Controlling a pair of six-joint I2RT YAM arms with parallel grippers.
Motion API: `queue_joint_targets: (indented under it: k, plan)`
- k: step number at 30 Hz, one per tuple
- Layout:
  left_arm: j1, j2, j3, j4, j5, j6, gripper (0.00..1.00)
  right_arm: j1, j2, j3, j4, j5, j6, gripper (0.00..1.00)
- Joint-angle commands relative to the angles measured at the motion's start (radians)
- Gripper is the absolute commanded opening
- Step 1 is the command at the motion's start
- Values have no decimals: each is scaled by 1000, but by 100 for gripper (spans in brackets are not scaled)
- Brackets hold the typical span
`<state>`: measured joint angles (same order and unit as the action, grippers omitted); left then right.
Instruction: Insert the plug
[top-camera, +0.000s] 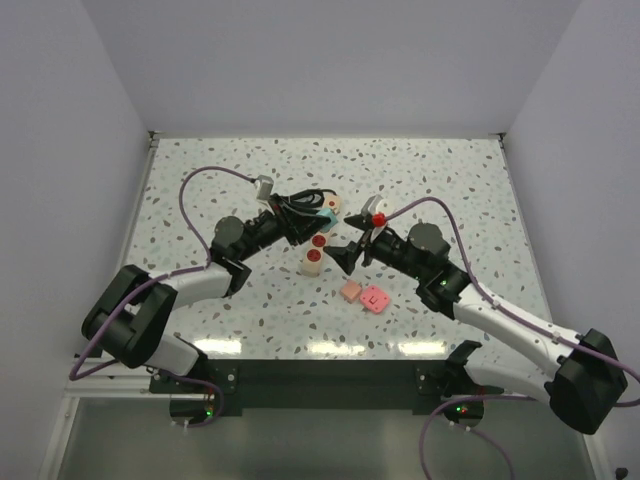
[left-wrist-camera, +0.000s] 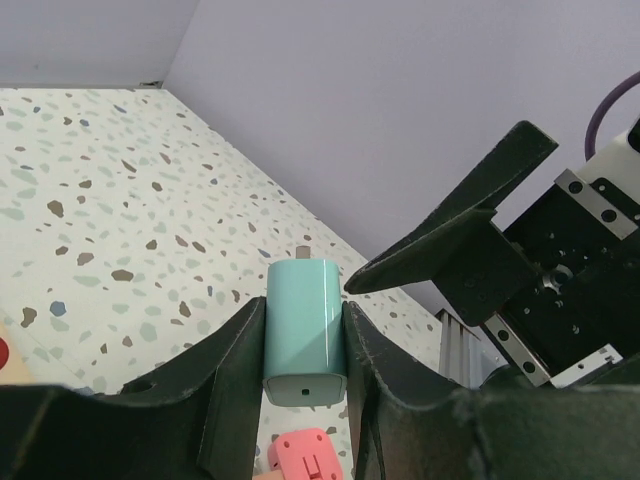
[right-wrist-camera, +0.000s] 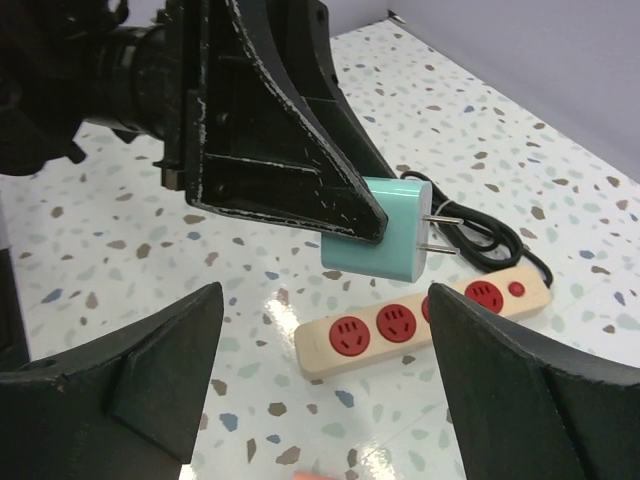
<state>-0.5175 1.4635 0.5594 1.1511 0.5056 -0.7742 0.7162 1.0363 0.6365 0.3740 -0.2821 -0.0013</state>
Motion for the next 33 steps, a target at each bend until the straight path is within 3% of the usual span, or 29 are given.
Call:
queue_joint_targets:
  k: [1,17,29,33]
  plan:
    - [4,12,39,-2,-36,-36,0,23,28,15,45,150,-68,86]
    - [2,23,30,4,-26,-54,0,95,174,57,151,307,-123,76]
    - [1,31,28,10,-35,-53,0,152,205,101,131,429,-158,70]
    - [2,24,19,13,-30,-56,0,154,237,115,128,451,-158,62]
